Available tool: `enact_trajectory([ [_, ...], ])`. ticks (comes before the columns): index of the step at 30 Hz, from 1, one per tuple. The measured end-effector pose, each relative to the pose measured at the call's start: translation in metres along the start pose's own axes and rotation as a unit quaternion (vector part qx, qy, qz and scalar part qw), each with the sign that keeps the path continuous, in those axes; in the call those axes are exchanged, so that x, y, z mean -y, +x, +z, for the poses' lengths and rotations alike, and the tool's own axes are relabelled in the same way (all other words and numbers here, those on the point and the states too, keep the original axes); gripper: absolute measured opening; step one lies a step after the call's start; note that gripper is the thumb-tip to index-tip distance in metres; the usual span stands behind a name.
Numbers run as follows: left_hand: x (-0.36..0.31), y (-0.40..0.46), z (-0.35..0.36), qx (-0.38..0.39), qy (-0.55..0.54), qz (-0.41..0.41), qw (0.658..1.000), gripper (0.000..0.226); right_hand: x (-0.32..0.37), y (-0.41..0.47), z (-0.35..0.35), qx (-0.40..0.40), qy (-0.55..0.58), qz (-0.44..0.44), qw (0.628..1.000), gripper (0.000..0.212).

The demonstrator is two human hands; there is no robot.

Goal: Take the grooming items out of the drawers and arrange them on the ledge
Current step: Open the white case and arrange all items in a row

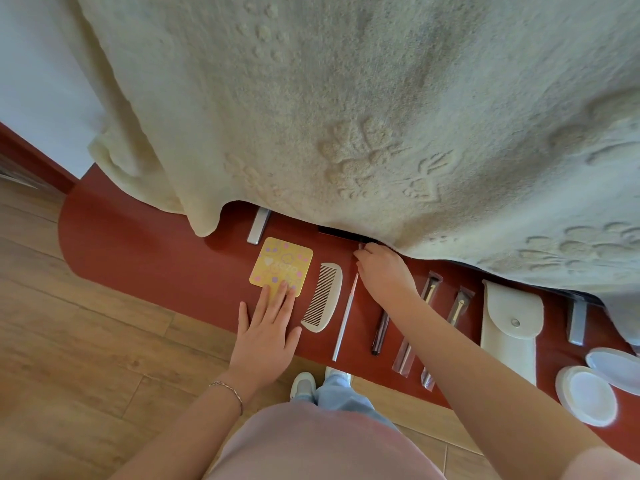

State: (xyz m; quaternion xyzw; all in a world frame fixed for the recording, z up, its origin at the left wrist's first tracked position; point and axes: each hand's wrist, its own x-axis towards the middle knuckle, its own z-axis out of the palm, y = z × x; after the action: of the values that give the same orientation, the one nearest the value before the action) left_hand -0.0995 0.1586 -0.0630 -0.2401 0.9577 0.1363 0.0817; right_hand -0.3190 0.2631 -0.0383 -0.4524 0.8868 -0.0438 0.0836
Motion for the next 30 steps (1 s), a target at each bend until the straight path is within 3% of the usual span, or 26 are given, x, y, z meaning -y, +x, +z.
enact_trajectory([
  [5,0.001,0.000,0.000,-0.013,0.039,0.019,0.999,0.063,-0.001,0.000,0.003,0.003,0.015,0.004,1.000,0.026],
  [9,-0.005,0.001,-0.004,-0.035,0.052,0.098,0.993,0.054,-0.002,-0.001,-0.001,0.020,0.038,0.010,0.999,0.038],
  [13,-0.012,0.005,-0.004,-0.030,0.077,0.165,0.983,0.048,-0.003,-0.002,0.000,0.022,0.036,0.014,0.999,0.035],
  [30,-0.005,-0.001,-0.006,-0.007,0.094,0.134,0.986,0.050,-0.004,-0.007,-0.002,0.009,0.032,-0.003,0.999,0.031],
])
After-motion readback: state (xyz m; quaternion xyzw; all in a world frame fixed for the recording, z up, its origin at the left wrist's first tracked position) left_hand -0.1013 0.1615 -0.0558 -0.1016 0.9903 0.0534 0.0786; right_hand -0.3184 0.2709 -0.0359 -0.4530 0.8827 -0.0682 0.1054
